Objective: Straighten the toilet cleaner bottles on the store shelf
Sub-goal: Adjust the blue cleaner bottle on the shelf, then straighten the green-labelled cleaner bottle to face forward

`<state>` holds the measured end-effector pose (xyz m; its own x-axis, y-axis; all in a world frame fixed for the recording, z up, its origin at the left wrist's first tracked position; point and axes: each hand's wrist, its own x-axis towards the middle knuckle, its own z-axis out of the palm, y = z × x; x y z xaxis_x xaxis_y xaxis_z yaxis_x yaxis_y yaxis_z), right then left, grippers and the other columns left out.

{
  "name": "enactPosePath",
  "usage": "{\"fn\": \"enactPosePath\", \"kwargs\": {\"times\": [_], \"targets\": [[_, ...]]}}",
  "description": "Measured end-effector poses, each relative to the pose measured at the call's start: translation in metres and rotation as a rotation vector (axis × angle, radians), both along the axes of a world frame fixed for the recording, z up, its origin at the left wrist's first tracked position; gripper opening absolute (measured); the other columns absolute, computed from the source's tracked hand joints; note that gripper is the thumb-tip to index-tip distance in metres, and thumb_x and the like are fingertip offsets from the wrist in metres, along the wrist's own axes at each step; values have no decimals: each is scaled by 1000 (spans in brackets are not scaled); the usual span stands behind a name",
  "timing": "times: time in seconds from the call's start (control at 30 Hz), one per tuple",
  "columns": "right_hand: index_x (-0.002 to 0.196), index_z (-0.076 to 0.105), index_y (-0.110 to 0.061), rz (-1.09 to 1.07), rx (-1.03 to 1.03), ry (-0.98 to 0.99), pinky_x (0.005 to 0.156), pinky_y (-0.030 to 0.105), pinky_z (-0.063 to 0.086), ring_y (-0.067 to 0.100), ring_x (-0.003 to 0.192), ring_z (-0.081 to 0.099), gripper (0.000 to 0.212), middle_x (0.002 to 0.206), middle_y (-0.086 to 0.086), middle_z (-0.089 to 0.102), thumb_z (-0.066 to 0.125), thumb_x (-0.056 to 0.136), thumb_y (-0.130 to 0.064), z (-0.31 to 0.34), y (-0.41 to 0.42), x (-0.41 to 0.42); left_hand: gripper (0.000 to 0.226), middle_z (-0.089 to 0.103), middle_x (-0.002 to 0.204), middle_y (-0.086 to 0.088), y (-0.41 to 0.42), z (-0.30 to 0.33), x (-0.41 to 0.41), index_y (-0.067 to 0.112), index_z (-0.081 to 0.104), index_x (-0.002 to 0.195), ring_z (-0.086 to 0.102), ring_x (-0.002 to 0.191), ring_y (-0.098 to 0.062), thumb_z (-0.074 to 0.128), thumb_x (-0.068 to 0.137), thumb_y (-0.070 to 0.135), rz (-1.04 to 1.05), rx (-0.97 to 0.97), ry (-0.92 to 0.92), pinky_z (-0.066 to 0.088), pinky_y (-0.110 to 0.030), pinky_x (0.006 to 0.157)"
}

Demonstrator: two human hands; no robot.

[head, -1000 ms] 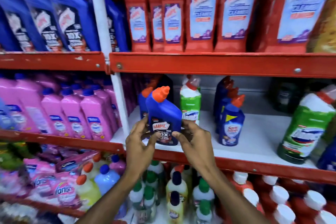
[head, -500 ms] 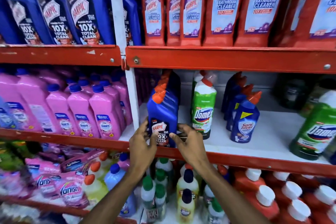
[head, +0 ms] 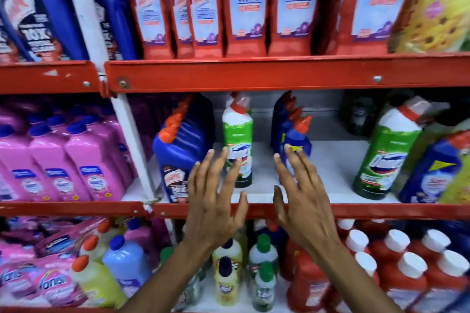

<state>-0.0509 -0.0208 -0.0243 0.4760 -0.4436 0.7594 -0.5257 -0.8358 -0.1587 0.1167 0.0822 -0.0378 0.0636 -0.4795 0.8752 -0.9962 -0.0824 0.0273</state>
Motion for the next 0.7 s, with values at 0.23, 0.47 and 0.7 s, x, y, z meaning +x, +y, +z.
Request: {"fn": "enactPosePath", "kwargs": {"times": [0.23, 0.47, 0.7], "targets": [[152, 34, -8, -219, -7, 26, 120, 56, 26, 39, 154, 12, 69, 164, 23, 18, 55, 86, -9, -4, -45, -91, 77, 25, 168, -20, -69, -4, -77, 10, 35, 157, 24, 155, -50, 61, 89, 35, -39, 232, -162, 29, -75, 117], [155, 26, -10, -255, 332, -196, 116, 31, 23, 28, 150, 25, 70, 164, 14, 25, 56, 92, -12, -21, -84, -151, 76, 25, 171, -14, -130, -7, -141, 14, 22, 161, 21, 159, -40, 51, 95, 38, -136, 413, -95, 27, -66, 123], [139, 48, -4, -201, 567, -340, 99, 44, 52, 38, 120, 61, 47, 134, 20, 63, 50, 92, -9, -24, -120, -175, 68, 35, 167, -12, -187, -3, -185, 8, 27, 159, 37, 153, -29, 57, 101, 28, -380, 547, 496, 23, -25, 121]]}}
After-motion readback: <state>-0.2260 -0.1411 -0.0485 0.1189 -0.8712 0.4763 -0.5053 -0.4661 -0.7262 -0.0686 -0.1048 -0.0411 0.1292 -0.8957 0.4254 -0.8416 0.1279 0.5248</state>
